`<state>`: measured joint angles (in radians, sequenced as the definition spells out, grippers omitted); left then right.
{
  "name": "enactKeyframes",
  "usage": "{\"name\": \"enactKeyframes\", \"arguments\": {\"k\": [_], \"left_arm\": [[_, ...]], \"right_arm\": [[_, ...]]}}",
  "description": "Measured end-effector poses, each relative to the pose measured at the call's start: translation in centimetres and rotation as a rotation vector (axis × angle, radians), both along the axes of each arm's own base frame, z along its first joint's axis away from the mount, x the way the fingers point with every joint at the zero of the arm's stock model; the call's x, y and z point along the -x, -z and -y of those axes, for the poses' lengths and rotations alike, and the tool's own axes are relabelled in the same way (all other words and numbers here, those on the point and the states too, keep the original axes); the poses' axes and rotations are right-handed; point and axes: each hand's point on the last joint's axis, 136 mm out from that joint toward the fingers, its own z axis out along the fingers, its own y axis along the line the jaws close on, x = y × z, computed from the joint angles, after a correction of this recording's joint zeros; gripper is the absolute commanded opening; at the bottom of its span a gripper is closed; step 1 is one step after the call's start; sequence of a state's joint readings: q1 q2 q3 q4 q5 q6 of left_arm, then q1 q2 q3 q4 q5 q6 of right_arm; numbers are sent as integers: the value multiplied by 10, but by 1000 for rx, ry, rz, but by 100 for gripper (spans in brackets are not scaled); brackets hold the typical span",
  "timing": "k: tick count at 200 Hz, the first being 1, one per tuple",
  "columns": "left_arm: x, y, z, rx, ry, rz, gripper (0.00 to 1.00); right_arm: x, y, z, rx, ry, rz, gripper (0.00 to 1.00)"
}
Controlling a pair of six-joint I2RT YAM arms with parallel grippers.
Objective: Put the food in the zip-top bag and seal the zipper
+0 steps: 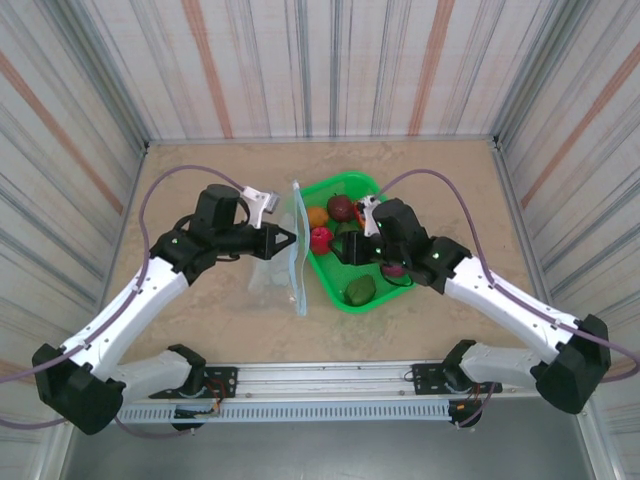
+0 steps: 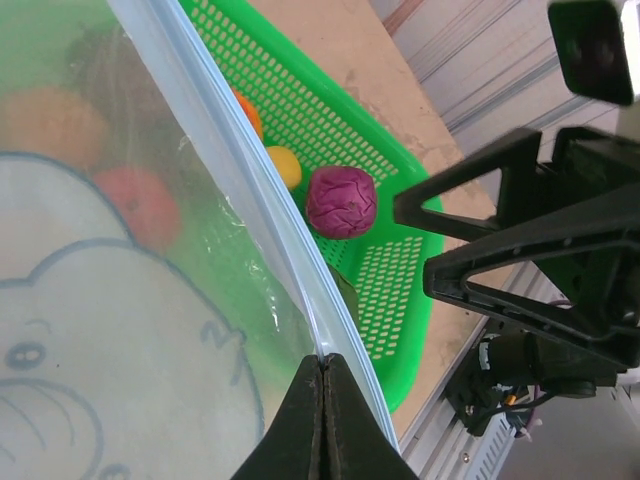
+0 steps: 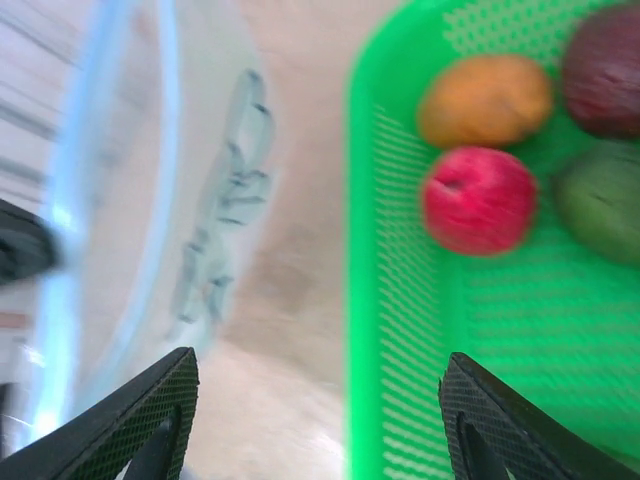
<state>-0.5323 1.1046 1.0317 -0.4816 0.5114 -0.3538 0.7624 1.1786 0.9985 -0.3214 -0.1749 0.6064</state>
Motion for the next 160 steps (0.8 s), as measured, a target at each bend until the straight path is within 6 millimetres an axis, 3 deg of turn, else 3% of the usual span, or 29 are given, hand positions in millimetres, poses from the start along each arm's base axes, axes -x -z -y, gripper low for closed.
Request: {"name": "enactKeyframes", "arguments": {"k": [28,50,100,131,160], "left_arm": [[4,3,0,-6,14,-14,0],[6,5,-1,-15,19,-20,0],[15,9,-2,-45,40,-46,0],[17,4,-3,-54,48,-44,0],[18,8,-7,-82,44,-47,0]], "right_arm": [[-11,-20,-34,-88,-80,-16,63],[-18,-19,-47,-92,-104,-36,60],[-35,4,-49,-86,-78,-118,39],[-36,10,-56,-103,-97,-148,33],[-36,23,-64,-94,-105,-179,6]]}}
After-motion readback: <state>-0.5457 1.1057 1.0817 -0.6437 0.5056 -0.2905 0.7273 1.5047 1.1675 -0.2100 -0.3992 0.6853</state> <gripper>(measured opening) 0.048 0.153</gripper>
